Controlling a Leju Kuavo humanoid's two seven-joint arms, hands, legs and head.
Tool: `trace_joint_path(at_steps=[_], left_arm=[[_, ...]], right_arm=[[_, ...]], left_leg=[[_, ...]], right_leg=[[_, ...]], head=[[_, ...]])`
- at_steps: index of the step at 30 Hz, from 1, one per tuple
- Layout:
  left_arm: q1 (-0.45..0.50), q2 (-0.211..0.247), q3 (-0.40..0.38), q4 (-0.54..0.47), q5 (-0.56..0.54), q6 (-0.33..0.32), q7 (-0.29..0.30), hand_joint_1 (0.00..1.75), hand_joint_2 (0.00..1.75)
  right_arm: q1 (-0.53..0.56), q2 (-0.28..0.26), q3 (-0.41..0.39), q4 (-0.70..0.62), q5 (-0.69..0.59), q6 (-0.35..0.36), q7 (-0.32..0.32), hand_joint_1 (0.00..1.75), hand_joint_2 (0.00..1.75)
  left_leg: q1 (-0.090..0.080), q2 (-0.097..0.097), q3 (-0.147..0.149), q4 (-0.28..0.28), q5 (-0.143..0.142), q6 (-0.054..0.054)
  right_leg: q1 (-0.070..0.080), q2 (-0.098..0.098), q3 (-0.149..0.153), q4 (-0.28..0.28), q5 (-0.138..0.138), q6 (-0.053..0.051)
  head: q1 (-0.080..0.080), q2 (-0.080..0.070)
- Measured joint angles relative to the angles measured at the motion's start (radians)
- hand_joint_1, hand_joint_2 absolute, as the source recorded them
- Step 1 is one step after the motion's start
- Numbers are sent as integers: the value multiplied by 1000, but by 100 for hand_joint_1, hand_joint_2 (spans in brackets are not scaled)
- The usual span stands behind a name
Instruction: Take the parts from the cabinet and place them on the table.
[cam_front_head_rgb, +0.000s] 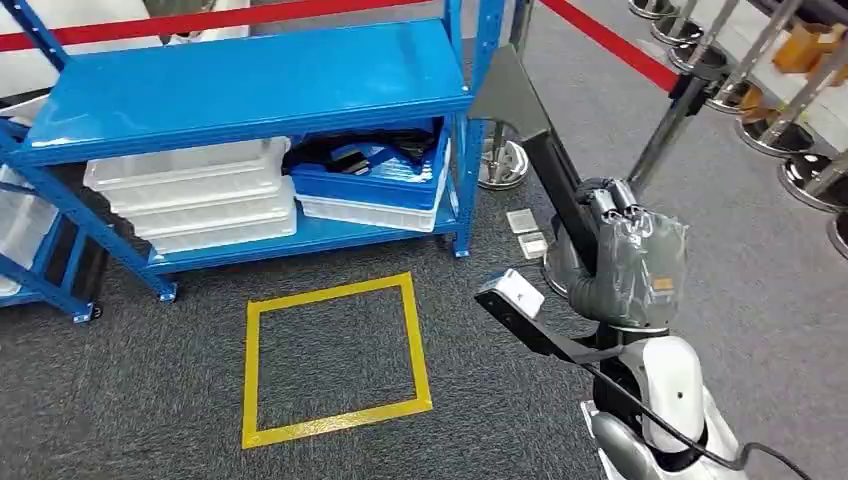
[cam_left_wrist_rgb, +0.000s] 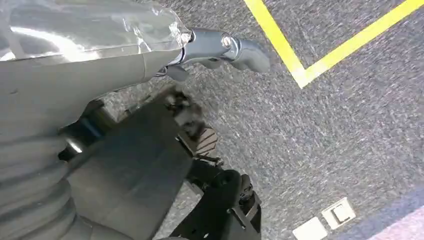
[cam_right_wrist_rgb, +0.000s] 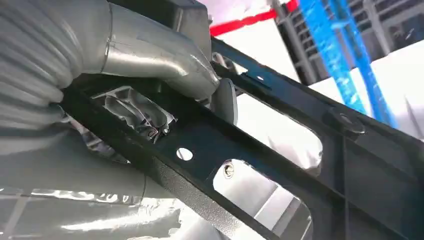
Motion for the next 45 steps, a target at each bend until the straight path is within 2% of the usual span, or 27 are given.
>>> trace_joint_path(at_steps=[2,3,6,7,8,12,15,17,18,19,21,22,23,24,27,28,30,32,33,35,37,38,40,42,43,44,45], left_arm=[[4,1,0,0,-1,0,2,0,175],[5,2,0,0,-1,0,2,0,175],[3,2,0,0,0,0,3,0,175],[2,3,0,0,0,0,3,0,175],[2,3,0,0,0,0,3,0,175],[-1,3,0,0,-1,1,5,0,175],[-4,4,0,0,-1,1,4,0,175],[-2,4,0,0,-1,1,4,0,175],[-2,4,0,0,-1,1,4,0,175],[-3,4,0,0,-1,1,4,0,175],[-5,4,0,0,0,2,4,0,175],[-5,4,0,0,0,2,4,0,175],[-4,4,1,0,0,3,4,0,175],[-4,4,1,0,1,3,4,0,175],[-5,4,1,0,2,4,2,0,175],[-6,4,1,0,2,4,1,0,175],[-4,4,2,0,2,4,-1,0,175],[1,4,2,0,2,4,-1,0,175],[4,4,2,0,2,4,-1,0,175],[4,4,2,0,2,5,-2,0,175],[4,4,2,0,2,12,-7,0,175],[5,4,3,0,2,14,-8,0,175],[9,4,3,0,1,18,-10,0,175],[8,4,3,0,-1,18,-13,0,175],[5,1,3,0,-1,19,-14,0,175],[3,2,3,0,-2,19,-15,0,175],[4,0,3,0,-2,19,-16,0,175]], right_arm=[[14,2,-12,0,6,-13,3,175,175],[22,2,-17,0,8,-18,4,175,175],[33,3,-31,-6,9,-28,4,175,175],[35,3,-35,-8,9,-30,4,175,175],[35,3,-39,-9,10,-35,4,175,175],[54,4,-59,-17,12,-72,-4,175,175],[58,5,-72,-21,10,-129,-25,175,175],[63,6,-81,-22,9,-144,-31,175,175],[68,6,-85,-22,9,-154,-35,175,175],[71,7,-88,-22,8,-163,-40,175,175],[73,8,-94,-23,6,-187,-48,175,175],[73,8,-99,-26,5,-196,-51,175,175],[72,8,-101,-26,4,-201,-51,175,175],[76,8,-105,-28,1,-203,-51,175,175],[86,8,-114,-28,-3,-205,-51,175,175],[88,8,-114,-29,-3,-206,-50,175,175],[88,8,-115,-30,-3,-209,-50,175,175],[90,9,-115,-30,-3,-209,-50,175,175],[92,9,-115,-30,-4,-209,-50,175,175],[95,9,-115,-30,-4,-209,-50,175,175],[96,9,-115,-30,-4,-213,-48,175,175],[100,9,-116,-30,-4,-216,-47,175,175],[105,10,-116,-30,-4,-219,-45,175,175],[115,10,-117,-31,-4,-220,-44,175,175],[119,10,-120,-31,-5,-220,-44,175,175],[118,9,-123,-31,-5,-221,-44,175,175],[116,10,-125,-31,-5,-221,-44,175,175]], left_leg=[[-2,-7,-63,141,-50,0],[-2,-7,-69,153,-40,1],[-2,-20,31,-55,82,12],[0,-49,58,-125,99,17],[3,-61,64,-147,92,16],[1,-38,63,-156,104,36],[4,-15,62,-160,109,44],[4,5,60,-160,108,45],[4,14,60,-160,108,45],[4,22,61,-160,108,44],[6,36,65,-160,105,40],[6,42,68,-160,102,35],[1,49,68,-159,100,29],[0,51,67,-159,101,21],[0,72,77,-168,102,2],[6,55,77,-157,88,-4],[4,8,32,-50,18,-2],[1,-7,-46,116,-50,-2],[1,-8,-67,156,-53,-2],[0,-10,-41,85,14,6],[-1,-38,33,-91,108,17],[2,-85,45,-125,103,24],[-2,-81,44,-142,104,21],[-6,-66,47,-149,107,32],[3,-53,52,-160,114,40],[4,-47,56,-164,114,44],[4,-35,57,-164,114,46]], right_leg=[[3,17,-3,3,1,-2],[4,26,-4,6,1,-2],[4,57,-5,18,-3,1],[2,64,-8,23,-5,4],[11,72,-15,34,-8,9],[1,95,-23,28,-1,30],[-2,28,-77,161,-92,48],[-9,19,-145,315,-155,58],[-12,18,-154,336,-152,60],[-14,15,-140,309,-128,61],[-16,1,-54,146,-43,61],[-15,-31,-2,46,-5,57],[-3,-48,6,18,-21,53],[-2,-35,2,17,-15,39],[3,-14,-2,11,-11,23],[-8,-8,4,2,-4,14],[-6,3,3,0,-2,3],[-1,21,2,2,-3,-1],[0,31,2,4,-4,-2],[2,55,2,10,-6,-2],[2,76,2,19,-12,2],[1,82,-4,23,-14,5],[-3,101,-17,31,-14,17],[-8,119,-17,25,-10,31],[-9,103,-17,31,-17,34],[-4,57,-25,56,-35,40],[-6,34,-54,117,-72,47]], head=[[-11,0],[-14,0],[-21,0],[-25,0],[-27,0],[-24,0],[3,0],[12,0],[17,0],[21,0],[28,0],[33,0],[36,0],[33,0],[24,0],[21,0],[5,0],[-11,0],[-14,0],[-18,0],[-24,0],[-27,0],[-23,0],[-28,0],[-29,0],[-20,0],[-4,0]])
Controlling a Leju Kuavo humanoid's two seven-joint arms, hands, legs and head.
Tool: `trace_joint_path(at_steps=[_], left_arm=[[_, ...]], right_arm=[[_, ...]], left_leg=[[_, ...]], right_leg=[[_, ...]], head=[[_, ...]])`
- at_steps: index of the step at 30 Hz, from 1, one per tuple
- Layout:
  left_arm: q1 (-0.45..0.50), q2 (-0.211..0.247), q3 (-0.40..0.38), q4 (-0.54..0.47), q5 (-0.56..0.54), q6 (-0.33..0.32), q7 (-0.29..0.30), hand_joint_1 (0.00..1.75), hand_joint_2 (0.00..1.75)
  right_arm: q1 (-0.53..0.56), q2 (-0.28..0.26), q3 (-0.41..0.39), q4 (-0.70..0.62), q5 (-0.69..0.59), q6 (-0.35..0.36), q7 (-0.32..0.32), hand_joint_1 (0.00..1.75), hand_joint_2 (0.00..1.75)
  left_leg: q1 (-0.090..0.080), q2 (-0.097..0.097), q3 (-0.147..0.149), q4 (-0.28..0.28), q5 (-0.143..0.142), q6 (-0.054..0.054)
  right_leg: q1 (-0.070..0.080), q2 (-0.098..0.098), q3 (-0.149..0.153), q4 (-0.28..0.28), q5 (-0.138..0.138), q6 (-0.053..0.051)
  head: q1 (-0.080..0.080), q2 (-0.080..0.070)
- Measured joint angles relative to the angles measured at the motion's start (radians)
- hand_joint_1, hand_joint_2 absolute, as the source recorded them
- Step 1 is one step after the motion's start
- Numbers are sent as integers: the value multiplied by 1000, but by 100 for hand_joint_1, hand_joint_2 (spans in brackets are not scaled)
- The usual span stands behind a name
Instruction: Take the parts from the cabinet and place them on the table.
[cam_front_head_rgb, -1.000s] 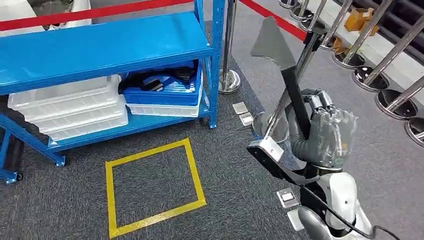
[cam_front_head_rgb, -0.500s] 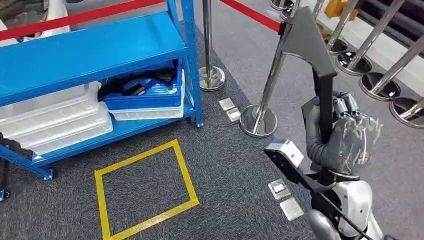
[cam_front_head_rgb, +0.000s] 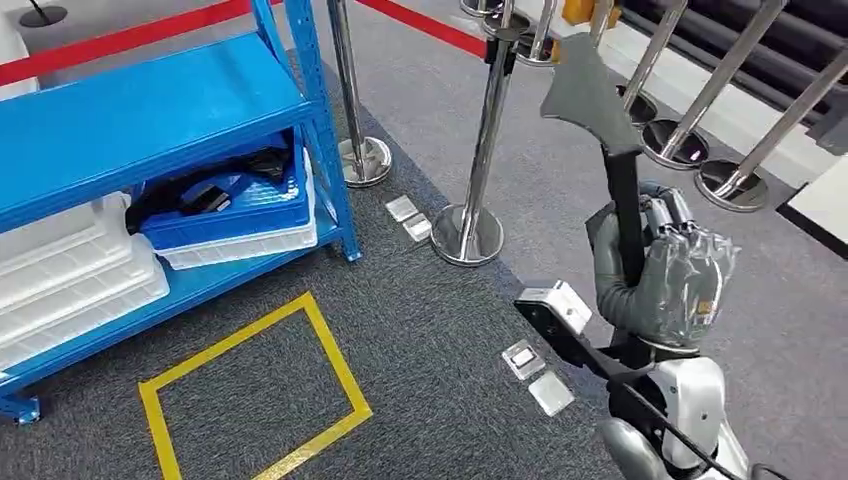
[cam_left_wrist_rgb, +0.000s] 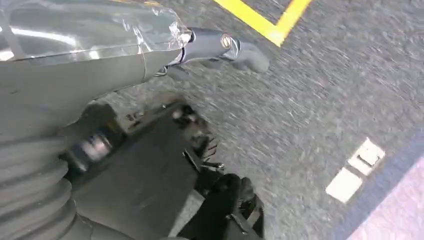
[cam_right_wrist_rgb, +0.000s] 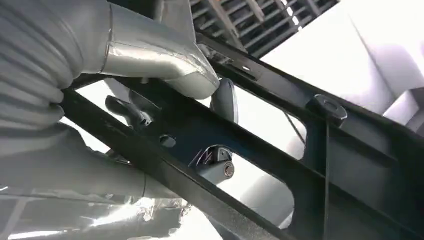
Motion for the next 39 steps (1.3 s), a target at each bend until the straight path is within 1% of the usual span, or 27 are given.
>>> trace_joint_path(at_steps=[2,3,4,6,7,8,9,12,13,14,15,17,18,19,20,22,23,24,26,28,30,33,34,36,37,38,39], left_arm=[[5,-1,0,0,0,0,0,0,175],[6,0,0,0,0,0,0,0,175],[5,0,0,0,1,0,0,0,175],[3,-1,0,0,0,-2,0,0,175],[2,-1,0,0,-2,-2,0,0,175],[1,-1,0,0,-3,-2,0,0,175],[-1,0,0,0,-4,-2,1,0,175],[-2,0,0,0,-6,-6,7,0,175],[-3,0,0,0,-6,-6,9,0,175],[-4,0,0,0,-6,-6,9,0,175],[-4,0,0,0,-6,-6,10,0,175],[1,0,0,0,-2,-6,10,0,175],[4,0,0,0,1,-5,10,0,175],[6,0,0,0,1,-5,10,0,175],[6,0,0,0,2,-4,10,0,175],[5,0,1,0,3,-2,10,0,175],[5,0,2,0,4,-2,10,0,175],[6,1,2,0,5,-1,10,0,175],[5,1,2,0,5,-1,10,0,175],[3,0,2,0,5,-1,10,0,175],[0,-1,3,0,5,-1,10,0,175],[5,-1,3,0,5,-1,10,0,175],[5,-1,3,0,5,-1,10,0,175],[4,-1,3,0,5,-1,10,0,175],[3,-1,3,0,5,-1,10,0,175],[3,-1,3,0,5,-1,10,0,175],[3,-1,3,0,5,-1,10,0,175]], right_arm=[[3,0,-4,0,0,0,0,175,175],[4,0,-6,0,0,0,1,175,175],[6,0,-6,0,-1,0,3,175,175],[6,0,-6,0,-2,0,2,175,175],[6,0,-8,0,-2,-1,3,175,175],[6,0,-9,0,-2,-1,3,175,175],[8,0,-10,0,-2,-2,3,175,175],[15,0,-18,0,-2,-5,3,175,175],[15,0,-20,0,-2,-5,3,175,175],[15,2,-22,0,-3,-10,3,175,175],[13,2,-23,0,-3,-12,2,175,175],[16,3,-23,0,-4,-16,0,175,175],[18,3,-23,0,-5,-18,0,175,175],[20,4,-23,0,-5,-19,0,175,175],[22,4,-23,0,-5,-19,0,175,175],[23,4,-24,0,-5,-22,0,175,175],[24,4,-26,0,-5,-24,-1,175,175],[24,5,-29,0,-5,-27,0,175,175],[27,5,-33,0,-5,-29,0,175,175],[32,5,-37,0,-5,-30,0,175,175],[31,5,-40,0,-5,-31,0,175,175],[33,6,-41,0,-5,-31,0,175,175],[35,7,-42,0,-5,-31,0,175,175],[36,7,-43,0,-5,-31,0,175,175],[36,7,-45,0,-5,-31,0,175,175],[36,7,-47,0,-5,-31,0,175,175],[35,7,-48,0,-5,-31,0,175,175]], left_leg=[[0,24,0,0,-2,2],[0,34,0,0,-3,2],[0,45,1,0,-4,1],[3,63,7,0,-9,-5],[4,69,13,0,-12,-9],[3,76,17,0,-15,-14],[-3,79,17,2,-18,-21],[-2,97,28,-9,-17,-41],[0,97,32,-8,-23,-49],[3,65,29,15,-41,-53],[2,43,6,66,-75,-51],[-1,29,-70,229,-153,-50],[-3,27,-106,296,-171,-49],[-4,27,-118,315,-163,-47],[-5,26,-108,285,-132,-42],[-6,13,-43,123,-33,-31],[-6,-14,-13,42,-3,-24],[-3,-40,-8,25,-13,-23],[-10,-28,-7,22,-14,-21],[-8,-11,-2,8,-5,-6],[-4,6,5,-2,-1,4],[-4,38,6,-2,-4,7],[-4,48,6,-1,-5,6],[-2,64,11,-1,-9,2],[-1,70,16,-1,-12,-1],[0,77,22,-1,-15,-7],[-3,83,25,-4,-17,-11]], right_leg=[[-6,-14,-78,156,-68,11],[-10,-15,-104,206,-79,15],[-13,-17,-106,207,-64,16],[-14,-28,-35,68,19,18],[-14,-46,15,-28,61,17],[-11,-85,47,-98,68,15],[0,-83,47,-101,66,2],[6,-56,42,-99,64,-18],[0,-49,49,-111,71,-29],[-3,-44,52,-115,75,-33],[-3,-37,51,-115,75,-37],[2,-22,51,-115,74,-44],[5,-11,50,-113,73,-45],[6,-1,51,-111,72,-47],[7,11,51,-108,71,-48],[8,34,52,-99,66,-45],[7,44,51,-94,62,-41],[14,50,46,-86,59,-36],[5,65,40,-88,61,-26],[3,82,40,-94,64,-13],[4,11,21,-41,25,-4],[-5,-14,-94,189,-78,15],[-8,-16,-110,220,-76,17],[-13,-23,-69,134,-13,19],[-13,-31,-22,43,33,20],[-12,-57,34,-63,76,16],[-5,-88,48,-97,62,9]], head=[[8,0],[15,0],[20,0],[27,0],[31,0],[37,0],[37,0],[26,0],[26,0],[20,0],[11,0],[-5,0],[-9,0],[-11,0],[-13,0],[-17,0],[-21,0],[-22,0],[-21,0],[-22,0],[-7,0],[11,0],[16,0],[24,0],[27,0],[33,0],[38,0]])
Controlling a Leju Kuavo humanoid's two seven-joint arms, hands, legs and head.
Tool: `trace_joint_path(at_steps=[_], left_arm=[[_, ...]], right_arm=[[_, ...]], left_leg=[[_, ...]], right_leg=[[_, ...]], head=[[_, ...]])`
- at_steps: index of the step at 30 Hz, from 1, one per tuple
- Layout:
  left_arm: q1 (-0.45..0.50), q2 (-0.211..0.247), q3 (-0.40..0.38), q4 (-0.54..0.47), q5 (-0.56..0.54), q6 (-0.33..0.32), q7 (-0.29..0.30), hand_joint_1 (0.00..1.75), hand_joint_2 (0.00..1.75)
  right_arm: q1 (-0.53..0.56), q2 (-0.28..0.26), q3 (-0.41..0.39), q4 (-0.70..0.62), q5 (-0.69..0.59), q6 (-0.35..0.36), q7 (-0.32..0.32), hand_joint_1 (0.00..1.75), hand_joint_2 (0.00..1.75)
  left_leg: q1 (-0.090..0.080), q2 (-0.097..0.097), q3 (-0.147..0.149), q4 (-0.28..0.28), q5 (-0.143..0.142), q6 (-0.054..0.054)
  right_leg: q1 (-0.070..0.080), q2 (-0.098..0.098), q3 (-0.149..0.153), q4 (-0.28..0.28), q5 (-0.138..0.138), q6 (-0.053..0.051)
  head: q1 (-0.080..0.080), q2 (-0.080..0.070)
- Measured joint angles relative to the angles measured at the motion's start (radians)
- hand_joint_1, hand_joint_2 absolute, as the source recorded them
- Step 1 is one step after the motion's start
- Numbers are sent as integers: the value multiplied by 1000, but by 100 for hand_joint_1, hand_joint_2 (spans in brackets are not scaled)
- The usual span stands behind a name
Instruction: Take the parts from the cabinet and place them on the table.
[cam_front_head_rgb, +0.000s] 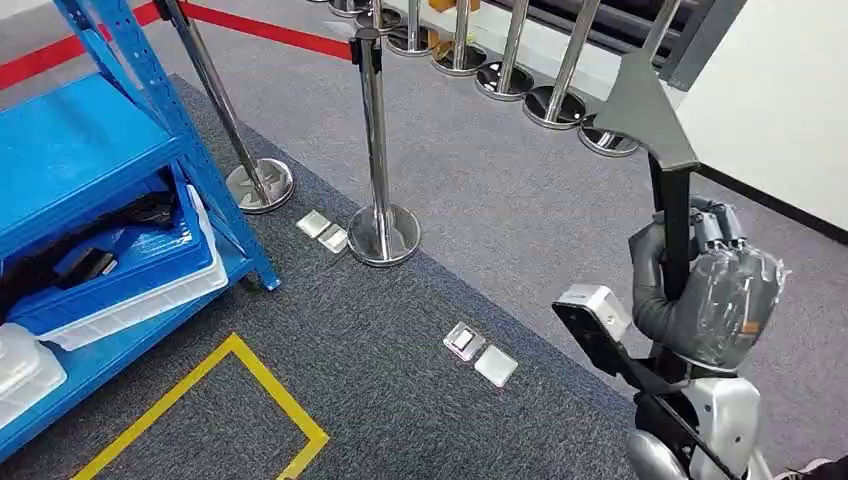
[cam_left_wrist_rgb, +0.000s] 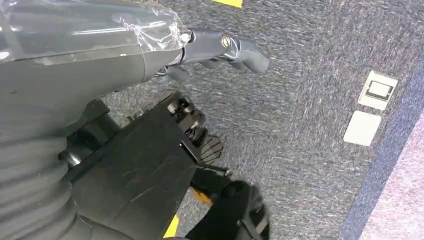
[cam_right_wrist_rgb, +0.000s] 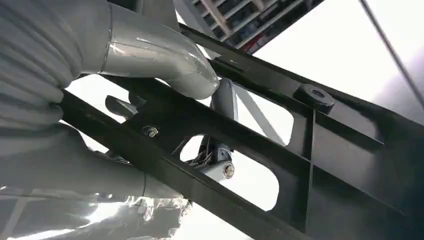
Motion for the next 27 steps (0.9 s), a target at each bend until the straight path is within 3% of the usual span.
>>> trace_joint_path(at_steps=[1,3,5,6,7,8,10,11,12,13,15,16,17,18,20,21,22,23,25,26,27], left_arm=[[-1,0,0,0,0,0,0,0,175],[-1,0,0,0,0,0,0,0,175],[-2,0,0,0,-1,-5,2,0,175],[-5,0,0,0,-1,-9,6,0,175],[-6,0,0,0,-1,-11,7,0,175],[-6,1,1,0,-1,-11,9,0,175],[-2,2,1,0,-1,-11,10,0,175],[1,2,1,0,-1,-10,10,0,175],[2,2,1,0,-1,-9,10,0,175],[2,2,1,0,-1,-8,10,0,175],[0,3,1,0,-2,-8,8,0,175],[1,4,1,0,-2,-7,8,0,175],[0,5,1,0,-2,-6,6,0,175],[1,5,1,0,-2,-2,3,0,175],[2,5,1,0,0,11,-8,0,175],[1,3,1,0,2,15,-13,0,175],[-1,2,2,0,6,21,-18,0,175],[0,2,3,0,6,21,-19,0,175],[6,2,3,0,6,21,-20,0,175],[9,2,3,0,6,21,-20,0,175],[11,2,4,0,6,20,-20,0,175]], right_arm=[[1,0,0,0,0,0,0,175,175],[0,0,0,0,0,-1,0,175,175],[0,1,-1,0,0,-2,0,175,175],[2,2,-3,-1,0,-3,0,175,175],[-1,2,-6,-1,0,-5,0,175,175],[-3,2,-7,-1,0,-5,0,175,175],[-2,3,-7,-1,0,-5,1,175,175],[-1,3,-7,-1,0,-5,4,175,175],[1,3,-7,-1,0,-5,5,175,175],[1,3,-7,-1,0,-5,5,175,175],[1,4,-7,-1,0,-5,6,175,175],[1,4,-7,-1,0,-5,6,175,175],[1,4,-7,-1,1,-5,6,175,175],[1,5,-7,-2,1,-6,7,175,175],[8,5,-8,-2,1,-6,11,175,175],[11,4,-10,-3,1,-6,12,175,175],[14,4,-10,-3,1,-6,12,175,175],[12,3,-11,-3,1,-6,12,175,175],[14,3,-11,-3,1,-6,15,175,175],[16,3,-11,-3,1,-6,15,175,175],[18,4,-11,-3,1,-6,16,175,175]], left_leg=[[-4,4,0,3,-3,-7],[-4,7,1,0,-1,-13],[-4,22,9,-6,-3,-25],[2,11,11,3,-14,-33],[1,-20,1,34,-37,-34],[1,-38,-28,102,-78,-33],[-1,-54,-108,268,-150,-33],[-2,-55,-133,314,-155,-32],[-3,-56,-136,311,-137,-29],[-4,-57,-118,262,-98,-25],[-5,-77,-47,94,-4,-14],[-5,-117,-29,37,5,-8],[-1,-120,-26,22,4,-11],[-5,-111,-27,25,4,-11],[-12,-97,-24,21,7,1],[-4,-86,-20,10,14,10],[-4,-77,-16,5,16,15],[-4,-68,-16,5,16,18],[-5,-48,-16,5,14,21],[-6,-37,-17,5,13,21],[-6,-29,-16,5,12,20]], right_leg=[[6,12,-3,-7,9,-11],[6,19,-7,-2,8,-17],[10,35,-8,-6,9,-28],[-1,43,-1,-16,16,-38],[1,48,-1,-17,16,-42],[3,54,-1,-17,16,-48],[8,72,-1,-16,15,-54],[10,82,-1,-14,14,-55],[12,94,0,-12,13,-55],[12,106,0,-9,12,-55],[12,129,2,-2,8,-50],[10,136,-1,1,6,-47],[17,149,-8,11,2,-42],[12,156,-10,9,5,-38],[6,170,-11,2,8,-24],[7,174,-10,4,6,-20],[10,126,-17,29,-12,-17],[9,96,-45,86,-49,-12],[5,77,-119,236,-120,-3],[2,73,-149,296,-136,1],[0,72,-155,307,-129,1]], head=[[-2,0],[-6,0],[-12,0],[-15,0],[-21,0],[-29,0],[-45,0],[-47,0],[-49,0],[-52,0],[-56,0],[-60,0],[-61,0],[-59,0],[-60,0],[-61,0],[-55,0],[-41,0],[-31,0],[-25,0],[-21,0]])
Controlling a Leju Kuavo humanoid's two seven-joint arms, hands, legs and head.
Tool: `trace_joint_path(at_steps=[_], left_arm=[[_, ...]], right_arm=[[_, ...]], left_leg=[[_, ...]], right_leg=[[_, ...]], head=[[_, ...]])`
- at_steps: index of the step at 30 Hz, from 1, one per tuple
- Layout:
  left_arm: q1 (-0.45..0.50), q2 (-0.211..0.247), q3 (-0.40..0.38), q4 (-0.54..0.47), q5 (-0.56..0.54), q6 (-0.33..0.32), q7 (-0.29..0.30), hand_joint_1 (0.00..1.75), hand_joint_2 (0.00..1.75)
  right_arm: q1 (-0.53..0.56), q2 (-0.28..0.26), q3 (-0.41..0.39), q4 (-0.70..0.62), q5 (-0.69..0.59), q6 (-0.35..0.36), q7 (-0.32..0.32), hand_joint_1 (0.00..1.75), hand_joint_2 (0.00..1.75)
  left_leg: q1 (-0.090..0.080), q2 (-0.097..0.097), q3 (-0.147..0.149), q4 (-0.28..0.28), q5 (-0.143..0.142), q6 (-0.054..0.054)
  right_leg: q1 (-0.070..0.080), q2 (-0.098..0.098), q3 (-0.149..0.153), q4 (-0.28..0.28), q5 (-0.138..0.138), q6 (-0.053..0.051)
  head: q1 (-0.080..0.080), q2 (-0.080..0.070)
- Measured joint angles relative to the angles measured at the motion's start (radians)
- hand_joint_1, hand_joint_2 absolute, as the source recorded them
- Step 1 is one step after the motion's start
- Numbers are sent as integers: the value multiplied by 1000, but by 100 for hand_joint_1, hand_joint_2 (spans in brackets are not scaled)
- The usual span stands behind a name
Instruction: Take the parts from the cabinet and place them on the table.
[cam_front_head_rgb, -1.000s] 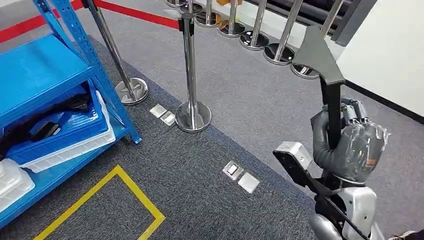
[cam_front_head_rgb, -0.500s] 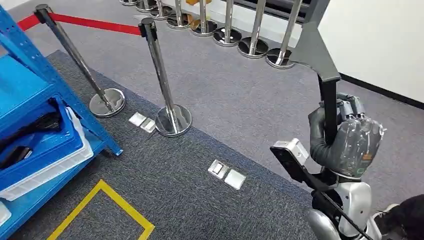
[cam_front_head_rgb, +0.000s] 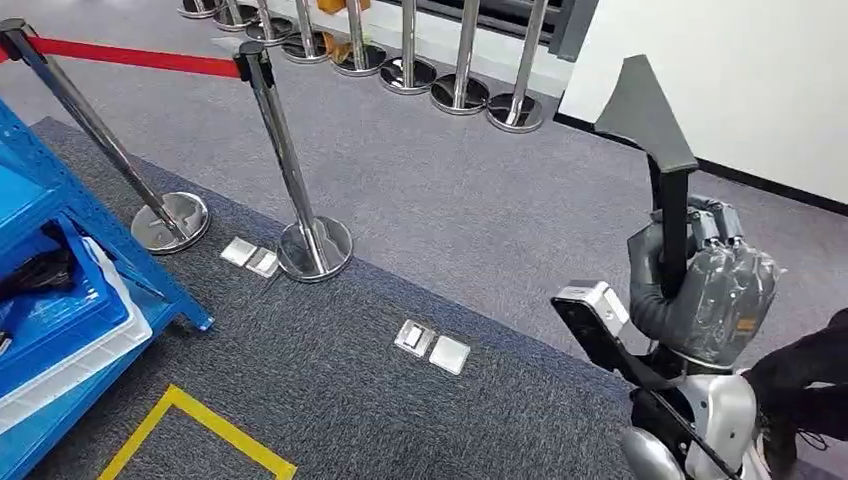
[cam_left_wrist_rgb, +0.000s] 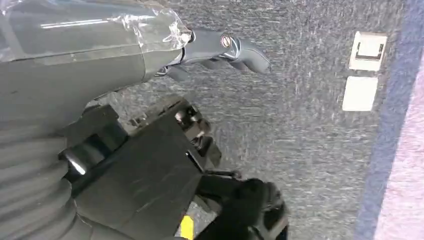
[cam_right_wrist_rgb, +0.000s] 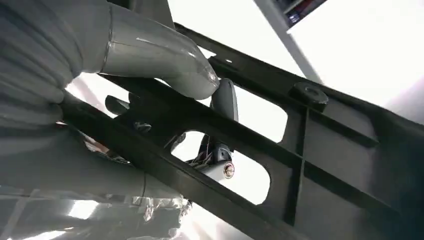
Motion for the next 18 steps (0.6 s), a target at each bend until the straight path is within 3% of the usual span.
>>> trace_joint_path(at_steps=[1,3,4,5,9,10,11,13,14,15,16,18], left_arm=[[0,0,1,0,-1,-4,0,0,175],[-1,0,3,0,-3,-11,0,0,175],[-1,0,3,0,-5,-13,0,0,175],[-2,0,5,0,-5,-13,1,0,175],[-8,0,6,0,-9,-19,3,0,175],[-10,0,6,0,-10,-19,3,0,175],[-11,0,6,0,-10,-19,3,0,175],[-8,0,6,0,-9,-19,3,0,175],[-7,0,6,0,-9,-19,4,0,175],[-5,0,6,0,-9,-19,5,0,175],[-5,0,6,0,-10,-19,5,0,175],[-6,0,6,0,-10,-19,5,0,175]], right_arm=[[2,0,0,0,0,-1,2,175,175],[2,0,-4,0,2,-3,2,175,175],[1,0,-5,0,4,-6,2,175,175],[2,1,-5,-1,5,-7,2,175,175],[8,2,-11,-5,11,-12,2,175,175],[9,2,-13,-8,12,-13,3,175,175],[6,2,-14,-8,14,-15,3,175,175],[8,3,-14,-8,15,-15,3,175,175],[9,3,-14,-8,15,-15,3,175,175],[10,4,-14,-8,15,-15,3,175,175],[10,5,-14,-8,15,-15,3,175,175],[10,5,-14,-8,15,-15,3,175,175]], left_leg=[[0,10,1,0,-2,-1],[2,25,9,0,-6,-7],[-1,30,13,0,-9,-11],[-7,35,14,2,-14,-19],[-4,57,27,-8,-16,-44],[3,26,26,13,-31,-49],[3,-4,5,62,-65,-51],[1,-25,-71,222,-143,-53],[0,-27,-105,289,-164,-54],[0,-28,-124,316,-157,-53],[0,-28,-115,288,-128,-50],[0,-41,-49,128,-31,-40]], right_leg=[[-2,-3,21,-43,35,0],[-3,-23,115,-221,121,-1],[-1,-63,158,-305,135,-4],[9,-59,157,-310,132,-13],[11,-26,157,-320,137,-41],[6,-20,161,-325,143,-46],[6,-13,160,-325,144,-53],[10,3,160,-325,142,-58],[12,13,160,-323,142,-58],[14,25,160,-321,141,-59],[15,37,161,-319,140,-60],[15,60,162,-313,137,-57]], head=[[3,0],[12,0],[18,0],[18,0],[8,0],[5,0],[-4,0],[-19,0],[-24,0],[-27,0],[-28,0],[-33,0]])
